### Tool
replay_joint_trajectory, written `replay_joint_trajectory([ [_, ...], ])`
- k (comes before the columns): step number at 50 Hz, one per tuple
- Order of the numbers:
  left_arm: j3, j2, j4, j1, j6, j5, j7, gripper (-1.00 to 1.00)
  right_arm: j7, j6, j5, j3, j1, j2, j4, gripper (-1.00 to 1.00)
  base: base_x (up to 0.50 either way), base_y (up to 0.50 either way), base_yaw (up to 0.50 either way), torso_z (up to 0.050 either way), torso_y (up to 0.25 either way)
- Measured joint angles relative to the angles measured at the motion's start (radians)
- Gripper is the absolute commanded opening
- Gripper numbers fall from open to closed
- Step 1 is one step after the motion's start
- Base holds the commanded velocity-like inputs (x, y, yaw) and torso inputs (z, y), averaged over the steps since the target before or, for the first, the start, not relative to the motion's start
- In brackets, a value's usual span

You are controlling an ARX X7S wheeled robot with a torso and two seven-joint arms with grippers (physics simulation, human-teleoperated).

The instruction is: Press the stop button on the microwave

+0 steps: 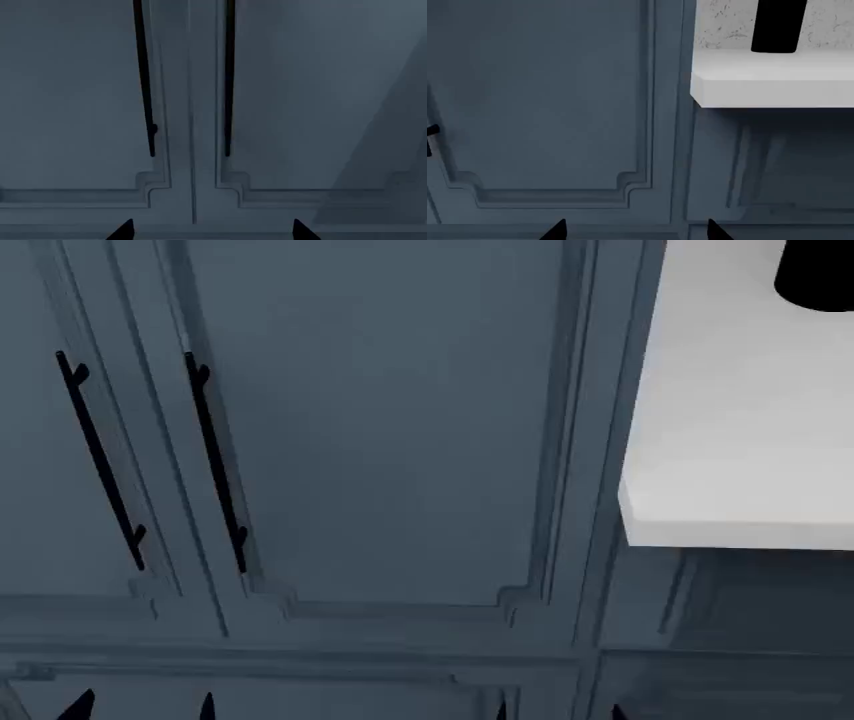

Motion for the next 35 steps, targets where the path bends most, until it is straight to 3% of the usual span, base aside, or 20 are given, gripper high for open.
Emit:
replay_joint_trajectory([
  [13, 0.040, -0.039, 0.008, 0.003, -0.009, -0.027, -0.037, 1.00, 0.042, 0.014, 0.015, -0.042, 0.007, 0.025, -0.028, 1.00, 0.00, 0.00, 0.00, 0.000, 0.000],
  [25, 0.006, -0.099, -0.047, 0.022, -0.023, -0.031, -0.094, 1.00, 0.085, 0.134, 0.003, -0.099, 0.065, 0.044, -0.167, 1.00, 0.00, 0.00, 0.00, 0.000, 0.000],
  [31, -0.040, -0.136, -0.152, 0.024, -0.005, -0.038, -0.129, 1.00, 0.101, 0.206, 0.001, -0.120, 0.128, 0.050, -0.228, 1.00, 0.00, 0.00, 0.00, 0.000, 0.000],
  [35, -0.073, -0.167, -0.339, -0.016, 0.055, -0.046, -0.144, 1.00, 0.112, 0.259, 0.002, -0.131, 0.181, 0.052, -0.274, 1.00, 0.00, 0.00, 0.00, 0.000, 0.000],
])
